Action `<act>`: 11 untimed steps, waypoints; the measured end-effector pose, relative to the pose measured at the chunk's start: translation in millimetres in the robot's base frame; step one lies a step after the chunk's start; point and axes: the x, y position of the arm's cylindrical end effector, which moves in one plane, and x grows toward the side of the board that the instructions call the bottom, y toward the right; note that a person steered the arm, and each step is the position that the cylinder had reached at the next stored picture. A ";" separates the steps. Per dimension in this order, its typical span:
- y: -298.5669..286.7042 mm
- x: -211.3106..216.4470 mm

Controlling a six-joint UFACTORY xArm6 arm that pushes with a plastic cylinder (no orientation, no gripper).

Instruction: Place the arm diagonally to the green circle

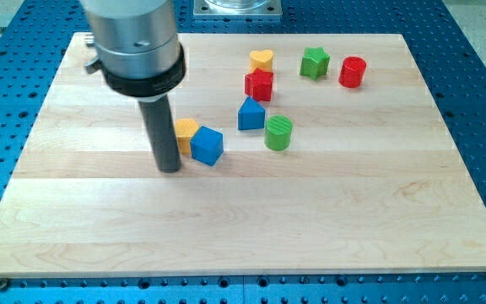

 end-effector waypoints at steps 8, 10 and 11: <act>251.5 34.6; 264.2 34.6; 265.7 34.6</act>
